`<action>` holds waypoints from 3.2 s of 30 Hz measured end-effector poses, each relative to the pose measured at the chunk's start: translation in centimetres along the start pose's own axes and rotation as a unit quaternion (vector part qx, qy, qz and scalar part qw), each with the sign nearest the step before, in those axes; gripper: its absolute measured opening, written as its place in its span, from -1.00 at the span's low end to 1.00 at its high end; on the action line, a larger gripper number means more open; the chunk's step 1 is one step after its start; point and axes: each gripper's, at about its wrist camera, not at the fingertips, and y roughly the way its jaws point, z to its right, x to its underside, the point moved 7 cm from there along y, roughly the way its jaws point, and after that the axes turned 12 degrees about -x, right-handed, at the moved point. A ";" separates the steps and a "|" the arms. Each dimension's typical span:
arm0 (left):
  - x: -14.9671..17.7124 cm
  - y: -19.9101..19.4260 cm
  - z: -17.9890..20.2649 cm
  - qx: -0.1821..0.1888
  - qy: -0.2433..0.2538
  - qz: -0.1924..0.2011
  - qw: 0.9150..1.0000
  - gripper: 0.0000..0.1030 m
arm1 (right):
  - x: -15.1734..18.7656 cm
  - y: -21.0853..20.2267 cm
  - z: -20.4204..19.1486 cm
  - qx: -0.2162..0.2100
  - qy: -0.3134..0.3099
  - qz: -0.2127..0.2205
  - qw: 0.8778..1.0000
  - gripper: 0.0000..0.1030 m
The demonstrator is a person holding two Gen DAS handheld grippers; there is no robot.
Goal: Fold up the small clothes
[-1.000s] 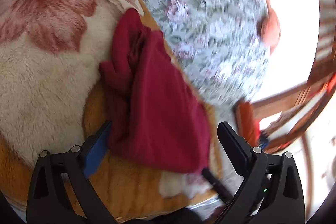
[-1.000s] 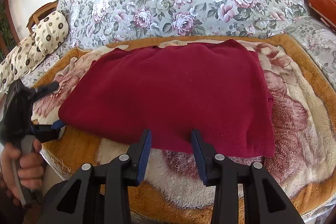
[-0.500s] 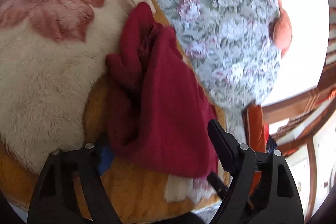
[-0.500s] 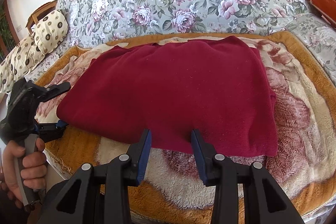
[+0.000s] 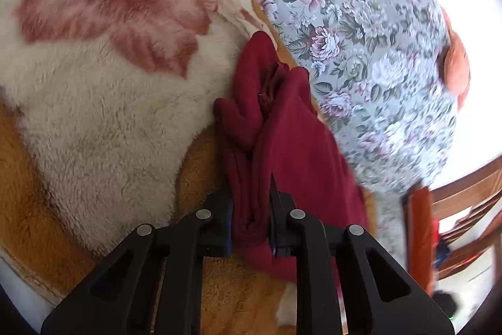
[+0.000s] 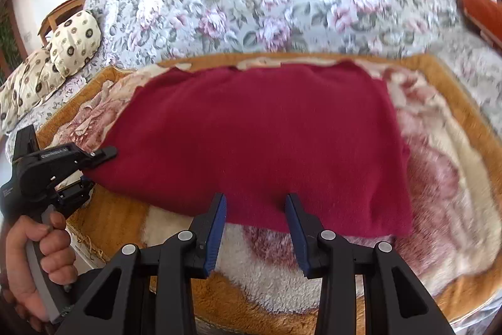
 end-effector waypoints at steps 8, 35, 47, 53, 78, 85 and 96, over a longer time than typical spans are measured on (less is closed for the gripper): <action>0.8 -3.1 4.0 -0.081 0.130 0.106 0.983 -0.73 | -12.1 2.2 -7.7 -0.209 0.029 -0.019 0.977 -0.15; 2.5 -3.0 7.4 -0.068 0.221 0.129 0.964 -0.73 | -16.4 25.3 -15.6 -0.068 -0.064 -0.392 0.915 0.26; 2.1 -2.7 6.8 -0.060 0.209 0.119 0.969 -0.73 | -16.9 25.1 -13.2 -0.042 -0.110 -0.389 0.914 -0.62; 1.4 -2.5 5.5 -0.030 0.168 0.097 0.981 -0.73 | -19.6 21.1 -10.5 -0.085 -0.073 -0.323 0.940 -0.73; 18.3 -1.5 25.2 0.069 0.390 -0.003 0.918 -0.73 | -18.5 3.0 12.8 -0.038 -0.001 -0.212 0.977 -0.75; 19.7 2.2 22.8 0.024 0.395 -0.056 0.917 -0.65 | -15.5 5.1 15.7 -0.018 -0.002 -0.215 0.976 -0.72; 15.7 -5.5 19.9 0.082 0.399 -0.026 0.913 -0.38 | -15.8 -3.5 18.0 -0.037 0.084 0.012 0.996 -0.59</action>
